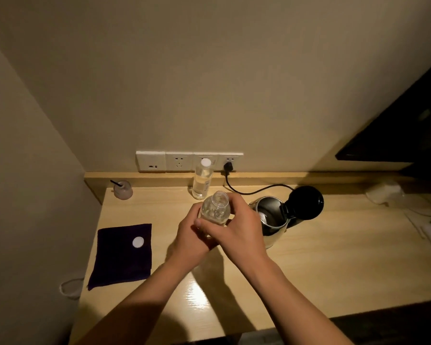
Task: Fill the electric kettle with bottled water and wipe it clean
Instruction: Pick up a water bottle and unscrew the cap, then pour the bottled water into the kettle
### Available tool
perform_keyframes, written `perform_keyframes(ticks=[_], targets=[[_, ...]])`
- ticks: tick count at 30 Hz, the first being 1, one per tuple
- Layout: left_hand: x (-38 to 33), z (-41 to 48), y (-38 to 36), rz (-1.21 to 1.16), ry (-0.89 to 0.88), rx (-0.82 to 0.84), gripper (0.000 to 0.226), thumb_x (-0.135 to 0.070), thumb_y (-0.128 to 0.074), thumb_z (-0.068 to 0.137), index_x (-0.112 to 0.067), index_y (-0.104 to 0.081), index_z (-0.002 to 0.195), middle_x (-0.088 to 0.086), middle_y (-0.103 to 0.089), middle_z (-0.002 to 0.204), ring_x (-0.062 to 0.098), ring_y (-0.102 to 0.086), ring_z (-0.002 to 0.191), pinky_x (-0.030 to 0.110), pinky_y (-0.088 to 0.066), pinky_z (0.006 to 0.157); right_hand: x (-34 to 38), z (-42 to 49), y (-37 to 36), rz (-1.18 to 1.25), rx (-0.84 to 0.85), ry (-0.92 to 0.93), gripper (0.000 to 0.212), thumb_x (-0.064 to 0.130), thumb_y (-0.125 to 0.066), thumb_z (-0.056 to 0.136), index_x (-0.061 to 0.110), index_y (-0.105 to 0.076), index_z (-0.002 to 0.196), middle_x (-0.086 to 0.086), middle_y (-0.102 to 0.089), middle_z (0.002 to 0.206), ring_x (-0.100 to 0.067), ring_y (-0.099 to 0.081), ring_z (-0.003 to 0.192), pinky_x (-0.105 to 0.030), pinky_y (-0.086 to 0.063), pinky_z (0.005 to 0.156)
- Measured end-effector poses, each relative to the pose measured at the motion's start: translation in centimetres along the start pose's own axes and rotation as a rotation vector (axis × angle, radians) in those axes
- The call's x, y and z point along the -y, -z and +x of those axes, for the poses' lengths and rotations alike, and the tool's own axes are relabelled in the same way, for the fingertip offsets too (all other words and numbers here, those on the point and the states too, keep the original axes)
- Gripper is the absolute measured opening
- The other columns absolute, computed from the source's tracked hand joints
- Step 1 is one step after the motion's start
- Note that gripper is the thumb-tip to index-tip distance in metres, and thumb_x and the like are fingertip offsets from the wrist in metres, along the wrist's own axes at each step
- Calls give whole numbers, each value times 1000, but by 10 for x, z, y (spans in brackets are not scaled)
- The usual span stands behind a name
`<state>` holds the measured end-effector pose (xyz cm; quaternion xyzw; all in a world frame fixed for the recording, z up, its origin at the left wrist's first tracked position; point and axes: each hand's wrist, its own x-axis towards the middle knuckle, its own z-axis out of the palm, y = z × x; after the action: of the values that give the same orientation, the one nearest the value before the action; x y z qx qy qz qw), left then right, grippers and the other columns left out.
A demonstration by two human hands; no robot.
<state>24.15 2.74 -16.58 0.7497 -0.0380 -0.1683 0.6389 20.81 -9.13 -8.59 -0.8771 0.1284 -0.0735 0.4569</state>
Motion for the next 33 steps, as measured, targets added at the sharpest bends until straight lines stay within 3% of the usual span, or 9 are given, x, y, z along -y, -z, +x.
perform_keyframes(ticks=[1,4,7,12,15,19,23,27,33], targets=[[0,1,-4,33,-16,6,69,-13,-87,72,-47,-55,123,-12,-71,116,12,-70,108,55,-58,100,-2,-2,2,-2,-15,-1,67,48,-93,67,30,-60,123,19,-69,107,4,-64,98,-23,-56,85],[-3,3,-19,-80,-37,25,53,-43,-89,71,-44,-65,118,-3,-75,113,24,-71,111,57,-57,99,-14,-8,9,33,-48,-18,68,50,-91,68,34,-58,125,21,-67,111,2,-64,103,-29,-58,90],[-8,6,-31,-48,-99,98,56,-21,-93,72,-50,-66,111,-14,-76,111,9,-73,105,29,-60,87,-36,-18,23,96,5,-20,72,47,-87,76,36,-55,139,22,-65,127,3,-61,117,-27,-56,99],[-10,19,-35,102,-143,234,62,-22,-96,68,-47,-61,112,-28,-74,110,-1,-70,107,15,-55,88,-103,-56,44,41,-101,-67,62,55,-71,90,36,-50,145,26,-57,140,11,-52,128,-13,-45,101],[-14,28,-38,160,-147,318,62,-15,-95,71,-45,-59,113,-23,-74,108,-9,-68,105,6,-50,85,-155,-77,43,-130,-219,-178,66,58,-57,94,30,-44,152,22,-46,148,5,-41,135,-23,-37,109],[-15,37,-43,192,-132,419,62,-15,-93,74,-36,-60,122,-10,-72,121,-2,-69,109,7,-51,87,-213,-91,30,-396,-176,-331,80,63,-45,97,23,-22,163,3,-20,172,-16,-18,158,-44,-24,127],[-10,42,-46,236,-116,468,63,-16,-92,75,-32,-61,128,-14,-76,119,2,-70,112,10,-52,90,-249,-87,11,-481,-80,-414,89,68,-39,96,26,0,165,4,6,175,-16,6,161,-41,-3,129],[-8,44,-48,290,-93,489,54,-18,-91,74,-39,-62,115,-26,-75,109,-1,-72,103,9,-53,84,-277,-75,-6,-553,-47,-385,89,70,-32,97,20,-3,165,0,3,175,-17,6,161,-40,-3,130],[-6,48,-51,339,-38,533,41,-22,-90,75,-30,-67,109,-18,-79,99,3,-74,92,17,-57,81,-296,-71,-21,-694,-26,-313,93,73,-29,97,11,-13,165,-7,-10,174,-22,-6,161,-44,-13,130]])
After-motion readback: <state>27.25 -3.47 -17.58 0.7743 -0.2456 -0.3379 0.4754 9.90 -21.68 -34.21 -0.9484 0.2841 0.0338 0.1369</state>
